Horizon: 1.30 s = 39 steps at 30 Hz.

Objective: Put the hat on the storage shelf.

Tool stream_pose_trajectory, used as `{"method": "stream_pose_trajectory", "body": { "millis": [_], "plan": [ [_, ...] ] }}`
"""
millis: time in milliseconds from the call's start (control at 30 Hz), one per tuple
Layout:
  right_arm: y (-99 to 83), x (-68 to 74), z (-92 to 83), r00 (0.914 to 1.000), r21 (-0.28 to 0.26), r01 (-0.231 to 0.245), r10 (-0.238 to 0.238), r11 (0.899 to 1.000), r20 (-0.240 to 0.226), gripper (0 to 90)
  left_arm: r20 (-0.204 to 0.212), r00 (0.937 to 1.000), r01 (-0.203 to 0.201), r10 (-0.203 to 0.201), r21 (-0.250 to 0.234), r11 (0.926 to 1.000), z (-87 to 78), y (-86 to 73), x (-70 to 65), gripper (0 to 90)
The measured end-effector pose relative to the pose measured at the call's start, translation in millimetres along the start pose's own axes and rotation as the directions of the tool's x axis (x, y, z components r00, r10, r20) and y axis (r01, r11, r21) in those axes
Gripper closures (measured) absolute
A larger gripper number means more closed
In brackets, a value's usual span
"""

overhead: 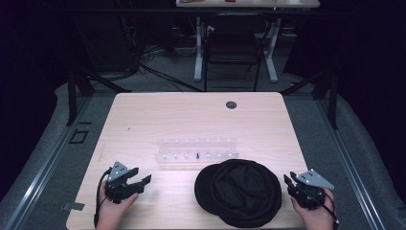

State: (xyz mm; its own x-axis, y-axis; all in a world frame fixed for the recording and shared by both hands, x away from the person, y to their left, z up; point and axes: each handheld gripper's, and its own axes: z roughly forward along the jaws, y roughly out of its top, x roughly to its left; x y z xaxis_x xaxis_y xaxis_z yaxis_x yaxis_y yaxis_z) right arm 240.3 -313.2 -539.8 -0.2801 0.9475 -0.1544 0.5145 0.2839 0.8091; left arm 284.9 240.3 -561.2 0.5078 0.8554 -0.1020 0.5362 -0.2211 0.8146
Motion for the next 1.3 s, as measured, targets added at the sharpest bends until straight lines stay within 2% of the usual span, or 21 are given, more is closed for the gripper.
{"method": "stream_pose_trajectory", "body": {
  "millis": [100, 200, 233, 267, 367, 433, 467, 600, 667, 833, 967, 1067, 1167, 1200, 1267, 1300],
  "plan": [
    [0.6, -1.1, -1.7, 0.9998, -0.017, -0.010, 0.010, 1.000, -0.017, 72.7, -0.003, 1.0000, 0.005, -0.005, 0.000, 1.0000, 0.2, 0.2, 0.7, 37.6],
    [1.3, -0.8, -1.6, 0.9976, -0.008, -0.036, 0.035, 0.999, -0.059, 72.3, -0.006, 1.0000, 0.006, -0.006, 0.001, 1.0000, -0.1, 0.8, 1.2, 37.5],
    [1.4, -0.6, -1.2, 0.9969, 0.009, -0.037, 0.037, 0.999, -0.070, 72.0, -0.006, 1.0000, 0.008, -0.008, -0.004, 1.0000, 0.0, 1.1, 1.3, 37.4],
    [1.2, 1.4, 0.2, 0.9941, 0.042, -0.057, 0.061, 0.997, -0.090, 69.8, -0.007, 1.0000, 0.006, -0.007, -0.007, 1.0000, 0.0, 1.4, 1.2, 37.1],
    [2.5, 4.3, -0.3, 0.9965, 0.068, -0.044, 0.049, 0.997, -0.068, 68.1, -0.006, 1.0000, 0.004, -0.004, -0.005, 1.0000, 0.0, 1.5, 1.1, 37.1],
    [2.8, 4.8, -0.6, 0.9965, 0.066, -0.045, 0.050, 0.997, -0.067, 67.4, -0.006, 1.0000, 0.003, -0.003, -0.001, 1.0000, 0.0, 1.5, 0.7, 37.1],
    [4.1, 5.2, -2.4, 0.9946, 0.063, -0.062, 0.067, 0.996, -0.080, 65.7, -0.004, 1.0000, 0.003, -0.003, 0.005, 1.0000, 0.0, 1.3, 0.3, 37.1],
    [5.9, 6.4, -4.1, 0.9941, 0.065, -0.067, 0.072, 0.996, -0.080, 64.3, -0.004, 1.0000, -0.008, 0.008, 0.009, 0.9999, -0.1, 1.3, -1.4, 37.1],
    [8.1, 7.5, -5.6, 0.9920, 0.071, -0.086, 0.092, 0.994, -0.087, 64.5, -0.005, 0.9999, -0.016, 0.016, 0.008, 0.9998, 0.0, 1.4, -2.1, 37.2],
    [14.5, 8.0, -13.0, 0.9801, 0.082, -0.147, 0.157, 0.986, -0.122, 66.2, -0.009, 0.9999, -0.012, 0.012, 0.010, 0.9999, 0.6, 1.2, -2.2, 37.1],
    [17.9, 9.1, -14.5, 0.9683, 0.129, -0.180, 0.199, 0.975, -0.151, 70.8, -0.009, 0.9998, -0.017, 0.017, 0.011, 0.9998, 0.9, 1.2, -3.4, 37.2],
    [17.9, 9.0, -12.4, 0.9576, 0.187, -0.202, 0.234, 0.961, -0.169, 73.1, -0.004, 0.9996, -0.026, 0.026, 0.016, 0.9995, 1.0, 1.4, -4.1, 37.1],
    [16.8, 7.9, -9.3, 0.9506, 0.214, -0.221, 0.260, 0.951, -0.170, 73.4, -0.002, 0.9996, -0.028, 0.028, 0.024, 0.9993, 1.2, 1.4, -4.3, 37.2],
    [15.3, 6.4, -6.9, 0.9437, 0.234, -0.237, 0.281, 0.943, -0.175, 73.3, -0.002, 0.9996, -0.028, 0.028, 0.023, 0.9993, 1.3, 1.4, -4.2, 37.2],
    [14.8, 5.8, -6.2, 0.9411, 0.240, -0.242, 0.287, 0.940, -0.178, 73.4, -0.001, 0.9996, -0.028, 0.028, 0.023, 0.9993, 1.2, 1.4, -4.1, 37.1],
    [13.8, 4.4, -5.2, 0.9349, 0.255, -0.253, 0.304, 0.933, -0.183, 73.3, -0.002, 0.9996, -0.027, 0.027, 0.024, 0.9993, 1.2, 1.3, -4.2, 37.2]
  ]
}}
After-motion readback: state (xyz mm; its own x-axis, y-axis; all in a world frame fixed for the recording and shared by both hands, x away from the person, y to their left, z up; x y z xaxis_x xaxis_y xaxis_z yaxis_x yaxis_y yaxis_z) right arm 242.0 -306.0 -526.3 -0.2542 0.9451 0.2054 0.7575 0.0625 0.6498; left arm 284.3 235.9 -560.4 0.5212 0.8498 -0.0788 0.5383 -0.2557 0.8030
